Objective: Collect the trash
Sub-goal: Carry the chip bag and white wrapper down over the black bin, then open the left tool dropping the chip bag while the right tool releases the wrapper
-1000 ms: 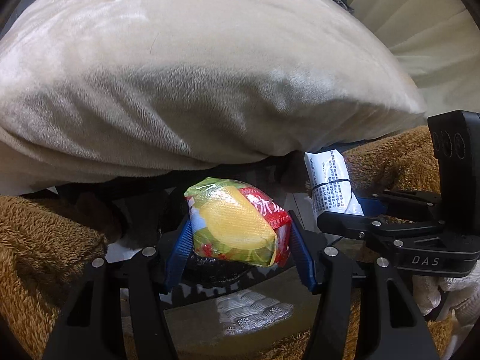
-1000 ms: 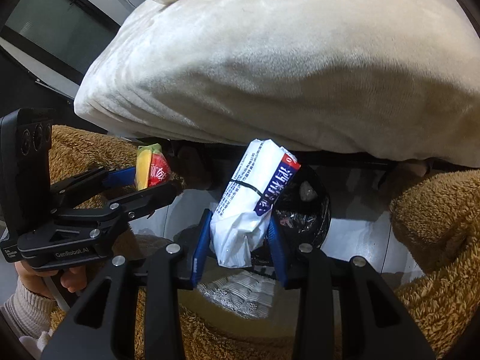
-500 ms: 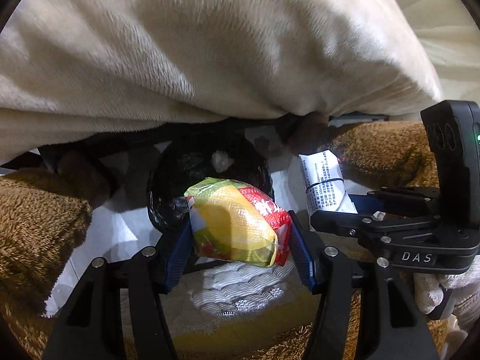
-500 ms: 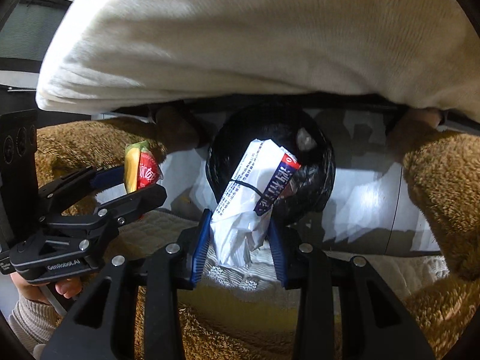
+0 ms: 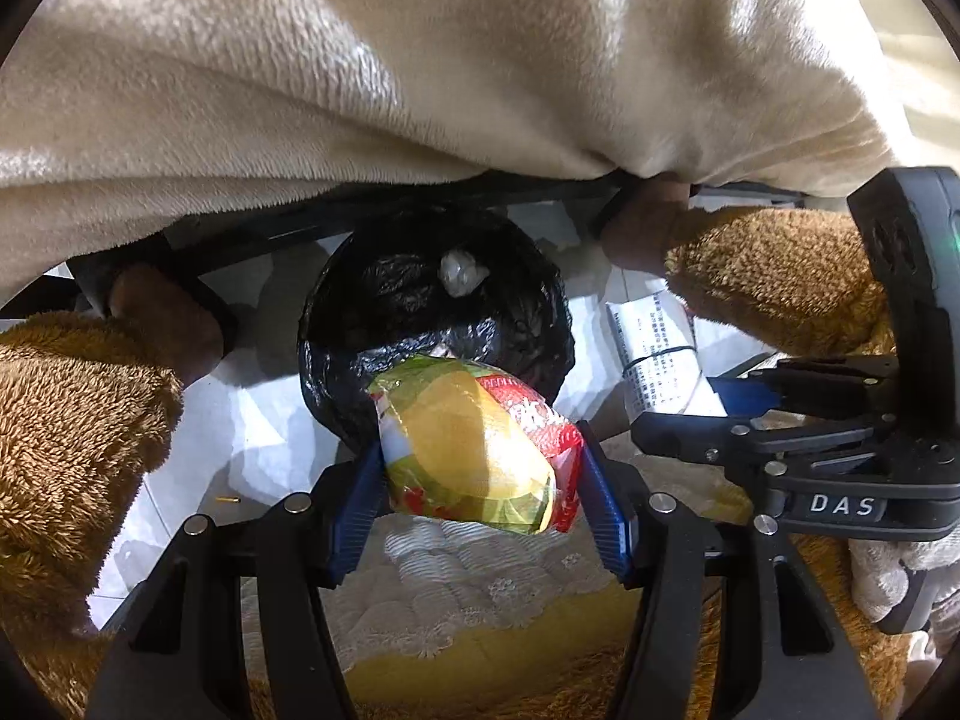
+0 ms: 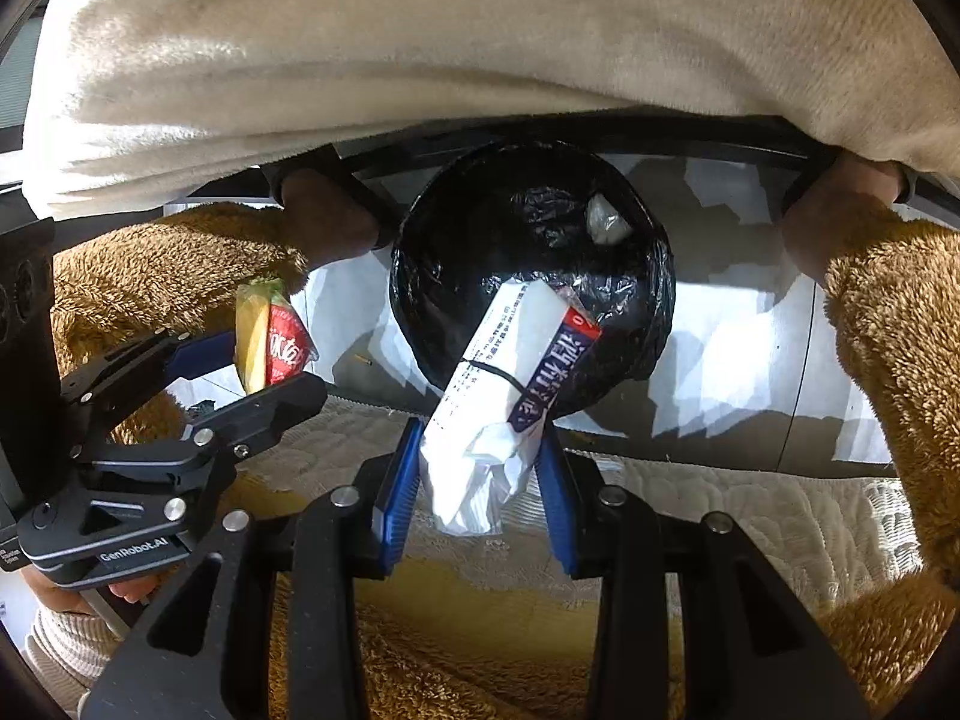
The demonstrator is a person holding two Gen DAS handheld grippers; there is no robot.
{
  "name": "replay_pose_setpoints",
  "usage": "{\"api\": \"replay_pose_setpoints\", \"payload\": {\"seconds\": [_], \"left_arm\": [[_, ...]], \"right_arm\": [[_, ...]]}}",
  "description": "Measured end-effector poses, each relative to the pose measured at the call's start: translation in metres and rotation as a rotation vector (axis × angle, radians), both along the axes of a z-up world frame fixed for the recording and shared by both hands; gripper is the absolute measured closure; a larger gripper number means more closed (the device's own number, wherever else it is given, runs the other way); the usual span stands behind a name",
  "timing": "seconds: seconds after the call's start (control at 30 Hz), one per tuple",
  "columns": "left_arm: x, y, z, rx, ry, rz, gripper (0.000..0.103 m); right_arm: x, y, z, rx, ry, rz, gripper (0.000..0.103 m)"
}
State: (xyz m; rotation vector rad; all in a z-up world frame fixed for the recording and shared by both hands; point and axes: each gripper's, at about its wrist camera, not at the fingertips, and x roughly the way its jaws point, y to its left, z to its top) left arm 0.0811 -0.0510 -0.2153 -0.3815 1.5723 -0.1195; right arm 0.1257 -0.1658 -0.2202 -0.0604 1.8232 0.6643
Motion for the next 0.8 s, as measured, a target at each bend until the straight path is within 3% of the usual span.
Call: {"api": "replay_pose_setpoints", "payload": {"seconds": [0.27, 0.37, 0.47, 0.8], "left_arm": [[-0.0011, -0.0014, -0.0049, 0.004, 0.020, -0.009, 0.042], [-0.0020, 0.0001, -0.0072, 0.004, 0.032, -0.005, 0.037], [-0.0021, 0.0023, -0.0071, 0.010, 0.032, 0.007, 0.028], [-0.0036, 0.0032, -0.0083, 0.024, 0.034, -0.003, 0.028]], "right_arm": [[0.0004, 0.0003, -0.0027, 0.001, 0.015, -0.017, 0.064], [0.0012, -0.0003, -0.0013, 0.005, 0.015, -0.029, 0.063], [0.0033, -0.0023, -0.0001, 0.015, 0.018, -0.050, 0.053], [0.0035, -0.0043, 0.0035, 0.026, 0.005, -0.051, 0.053]]}}
